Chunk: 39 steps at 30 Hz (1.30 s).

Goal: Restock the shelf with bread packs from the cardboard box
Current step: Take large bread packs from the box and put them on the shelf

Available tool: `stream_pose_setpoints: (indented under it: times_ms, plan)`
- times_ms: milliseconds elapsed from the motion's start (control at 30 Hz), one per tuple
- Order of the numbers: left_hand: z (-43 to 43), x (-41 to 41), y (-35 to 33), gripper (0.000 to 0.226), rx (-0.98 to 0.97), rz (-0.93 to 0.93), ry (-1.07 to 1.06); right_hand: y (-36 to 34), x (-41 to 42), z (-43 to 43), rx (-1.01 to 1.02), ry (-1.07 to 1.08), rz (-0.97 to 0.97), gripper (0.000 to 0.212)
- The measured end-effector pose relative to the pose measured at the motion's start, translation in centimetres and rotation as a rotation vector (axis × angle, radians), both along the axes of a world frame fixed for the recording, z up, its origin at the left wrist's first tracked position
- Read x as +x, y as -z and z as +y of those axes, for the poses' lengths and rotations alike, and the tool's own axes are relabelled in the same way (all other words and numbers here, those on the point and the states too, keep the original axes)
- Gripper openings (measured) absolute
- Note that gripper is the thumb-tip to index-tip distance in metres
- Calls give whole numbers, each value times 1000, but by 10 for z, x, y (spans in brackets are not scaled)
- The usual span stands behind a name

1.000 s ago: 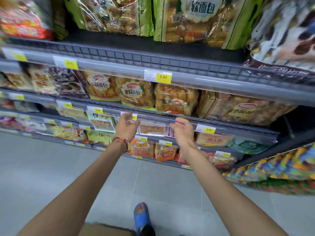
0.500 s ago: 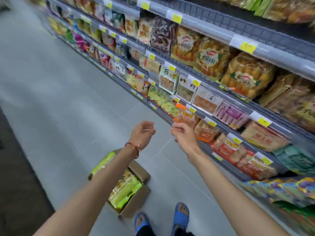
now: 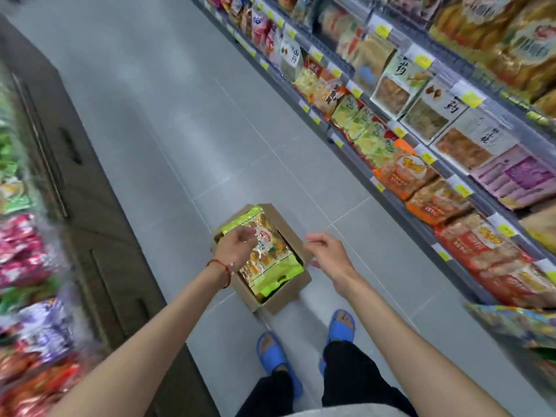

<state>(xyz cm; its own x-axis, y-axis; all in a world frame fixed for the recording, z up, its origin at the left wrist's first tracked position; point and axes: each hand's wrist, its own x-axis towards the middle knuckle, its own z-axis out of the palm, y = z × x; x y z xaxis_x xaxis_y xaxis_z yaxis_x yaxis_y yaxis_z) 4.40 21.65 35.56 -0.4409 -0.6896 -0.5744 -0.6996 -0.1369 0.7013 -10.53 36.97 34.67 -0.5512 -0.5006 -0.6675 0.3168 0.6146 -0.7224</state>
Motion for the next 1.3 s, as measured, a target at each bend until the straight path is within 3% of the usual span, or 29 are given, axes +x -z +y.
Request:
stream_pose_setpoints:
  times_ms: [167, 267, 500, 733, 967, 1067, 1300]
  plan:
    - [-26, 23, 36, 30, 37, -113, 62, 35, 16, -20, 58, 5, -62, 23]
    - [-60, -6, 81, 30, 72, -253, 99, 89, -9, -55, 149, 21, -161, 22]
    - [-72, -18, 93, 28, 28, -313, 324, 107, -25, -63, 162, 22, -150, 21]
    - [-120, -39, 145, 28, 116, -376, 374, 148, -30, -81, 257, 76, -182, 13]
    - [-159, -40, 236, 35, 159, -459, 576, 223, 5, -104, 372, 298, -262, 15]
    - [-180, -33, 278, 39, 165, -506, 632, 266, 27, -115, 419, 415, -325, 26]
    - [-235, -41, 383, 54, -88, -544, 760, 382, 64, -143, 501, 625, -363, 40]
